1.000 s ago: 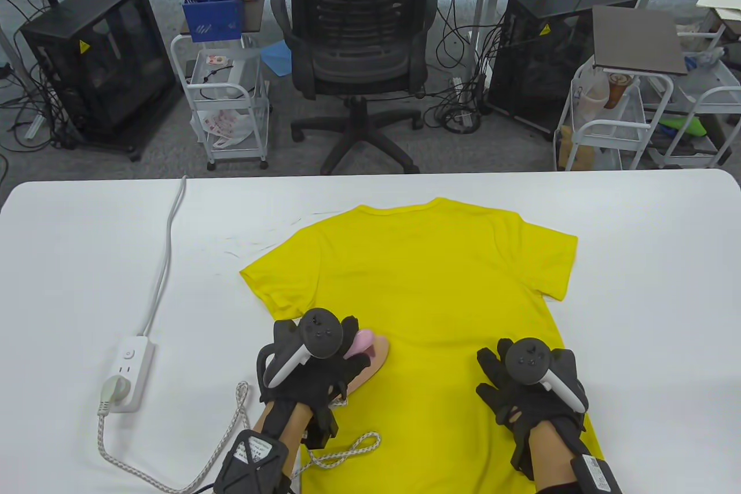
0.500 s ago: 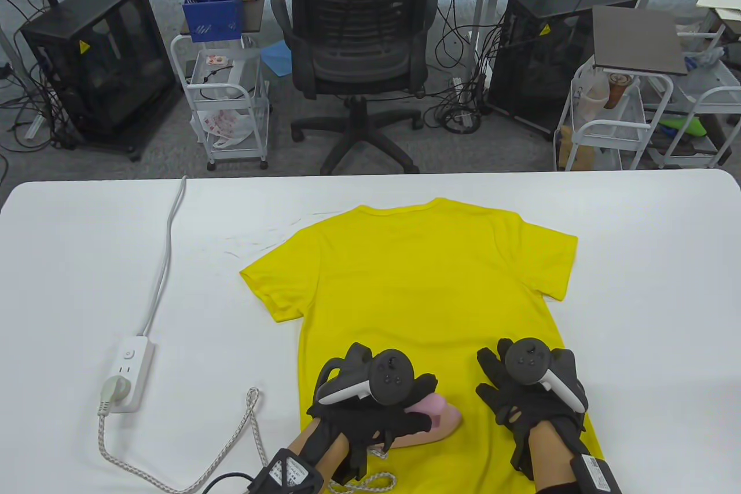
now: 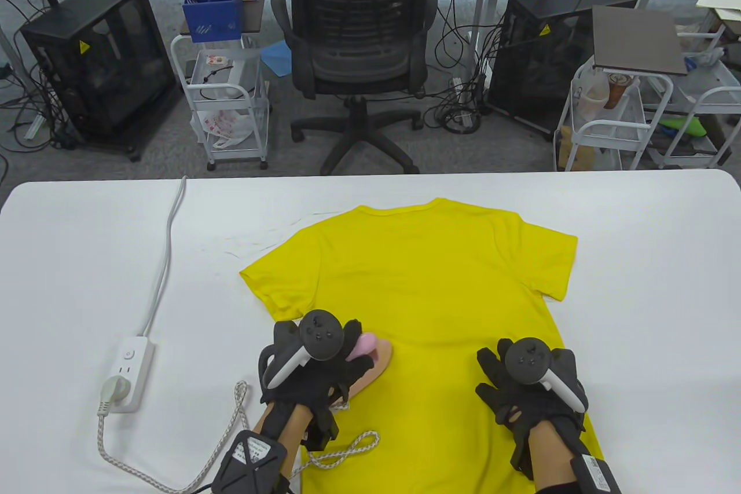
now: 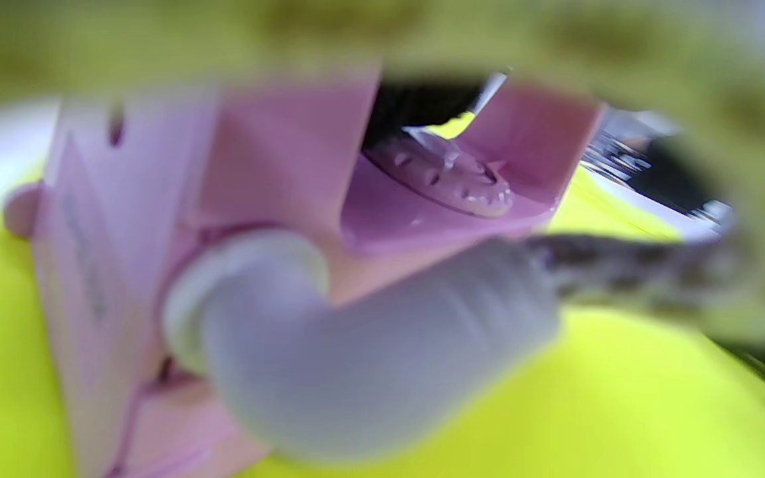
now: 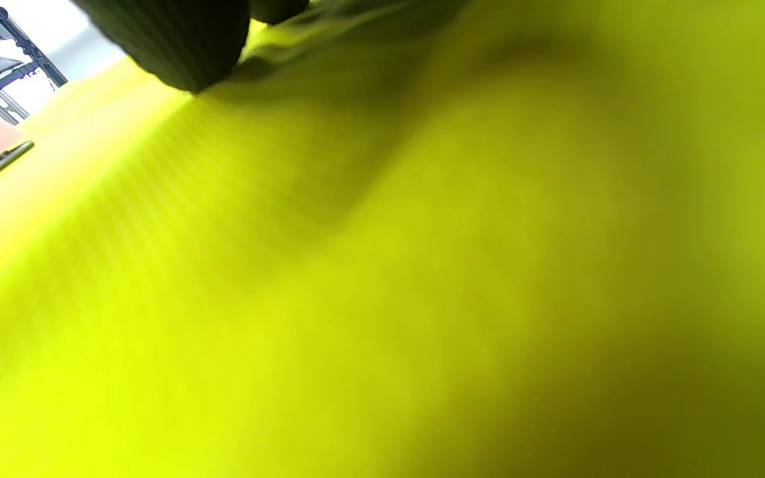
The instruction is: Iron t-shirt with electric iron on table
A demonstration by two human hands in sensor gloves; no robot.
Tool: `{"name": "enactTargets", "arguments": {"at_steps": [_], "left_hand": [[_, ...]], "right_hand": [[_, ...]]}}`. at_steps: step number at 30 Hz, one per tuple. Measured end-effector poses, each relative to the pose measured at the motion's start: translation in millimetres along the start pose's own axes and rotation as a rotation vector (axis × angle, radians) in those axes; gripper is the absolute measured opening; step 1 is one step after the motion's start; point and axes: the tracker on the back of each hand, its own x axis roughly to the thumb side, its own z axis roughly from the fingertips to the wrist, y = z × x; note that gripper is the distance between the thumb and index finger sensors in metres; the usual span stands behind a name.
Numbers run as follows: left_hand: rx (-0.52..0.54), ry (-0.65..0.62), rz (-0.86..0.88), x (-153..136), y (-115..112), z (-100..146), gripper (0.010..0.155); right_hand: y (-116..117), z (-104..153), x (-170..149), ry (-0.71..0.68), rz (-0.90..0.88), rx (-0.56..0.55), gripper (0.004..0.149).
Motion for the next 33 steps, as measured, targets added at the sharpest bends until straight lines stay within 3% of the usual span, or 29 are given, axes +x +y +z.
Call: {"name": "enactTargets", "arguments": {"at_steps": [4,8,12,19,21,25,33], "left_hand": [[-0.12,-0.208,-0.117,51,-24,6,0.073],[-0.185,-0.307,-0.211,78,-35,15,0.074],[-0.113,-0.225,-0.225,70,-28,14,0.075],[0.106,0.16,-0.103,1,10,3,0.075],[0.108,0.19,-0.06,-12,14,4,0.074],[0.029,0.083,0.012,-6,7,2,0.073],[-0.187,-0.314,-0.13,73,-35,12,0.073]], "right_hand": [[0,0,0,0.0,0.0,0.0,0.065],[0,0,0,0.0,0.003,-0.001,0.065],[0,0,0,-0.001,0.005,-0.001,0.065],[0,0,0,-0.002,0.004,0.0,0.065],[0,0,0,-0.002,0.002,0.001,0.065],[0,0,0,0.001,0.005,-0.001,0.065],[0,-1,0,0.001,0.004,-0.003,0.065]]}}
